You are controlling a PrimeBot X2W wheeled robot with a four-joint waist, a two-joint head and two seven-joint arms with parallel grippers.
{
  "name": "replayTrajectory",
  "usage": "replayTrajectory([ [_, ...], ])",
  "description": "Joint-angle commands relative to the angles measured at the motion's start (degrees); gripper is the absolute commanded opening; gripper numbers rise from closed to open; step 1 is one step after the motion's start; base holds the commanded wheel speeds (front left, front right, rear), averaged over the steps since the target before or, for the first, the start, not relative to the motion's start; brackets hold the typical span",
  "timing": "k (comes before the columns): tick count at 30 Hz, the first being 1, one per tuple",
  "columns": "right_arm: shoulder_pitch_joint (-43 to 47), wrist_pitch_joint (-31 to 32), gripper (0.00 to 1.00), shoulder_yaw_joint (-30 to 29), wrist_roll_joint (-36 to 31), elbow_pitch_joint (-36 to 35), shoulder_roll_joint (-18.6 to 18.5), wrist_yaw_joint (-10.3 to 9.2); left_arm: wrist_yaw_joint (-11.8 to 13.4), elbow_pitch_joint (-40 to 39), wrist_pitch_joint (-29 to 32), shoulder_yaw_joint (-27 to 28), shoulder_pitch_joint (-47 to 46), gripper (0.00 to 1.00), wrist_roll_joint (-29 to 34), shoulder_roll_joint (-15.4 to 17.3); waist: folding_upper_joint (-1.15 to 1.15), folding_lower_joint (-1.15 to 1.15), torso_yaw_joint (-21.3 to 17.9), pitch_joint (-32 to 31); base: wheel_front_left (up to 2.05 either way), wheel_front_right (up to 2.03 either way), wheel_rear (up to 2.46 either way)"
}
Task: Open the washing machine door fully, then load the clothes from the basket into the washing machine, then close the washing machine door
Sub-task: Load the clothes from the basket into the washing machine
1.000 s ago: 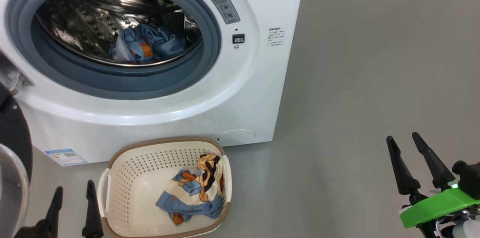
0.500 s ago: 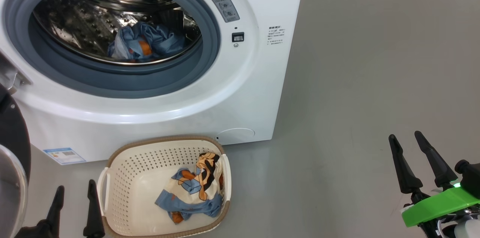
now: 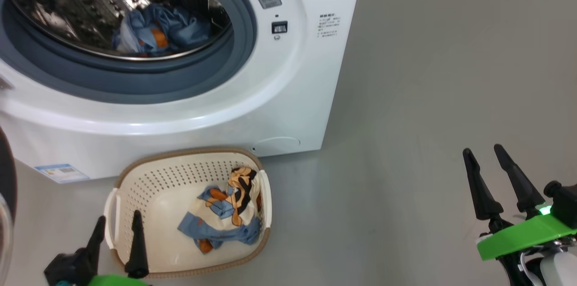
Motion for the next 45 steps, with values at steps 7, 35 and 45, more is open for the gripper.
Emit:
replayTrajectory([
  [7, -3.17, -0.27, 1.00, 0.89, -0.82, -2.03, 0.11, 0.09, -0.35, 5.11, -0.36, -0.85, -6.03, 1.00, 0.03, 0.91, 0.00, 0.00, -1.21, 5.18, 0.00, 0.00, 0.00],
  [35, -15.19, -0.27, 1.00, 3.72, 0.35, -3.77, 3.25, 0.09, -0.62, 38.15, -0.36, -19.39, -35.25, 1.00, -5.56, 7.89, 0.00, 0.00, -8.05, 25.54, 0.00, 0.00, 0.00],
  [45, -17.62, -0.27, 1.00, 5.30, 0.55, -4.39, 4.26, 0.09, -0.62, 46.13, -0.36, -26.70, -43.32, 1.00, -9.88, 10.57, 0.00, 0.00, -10.26, 31.01, 0.00, 0.00, 0.00],
])
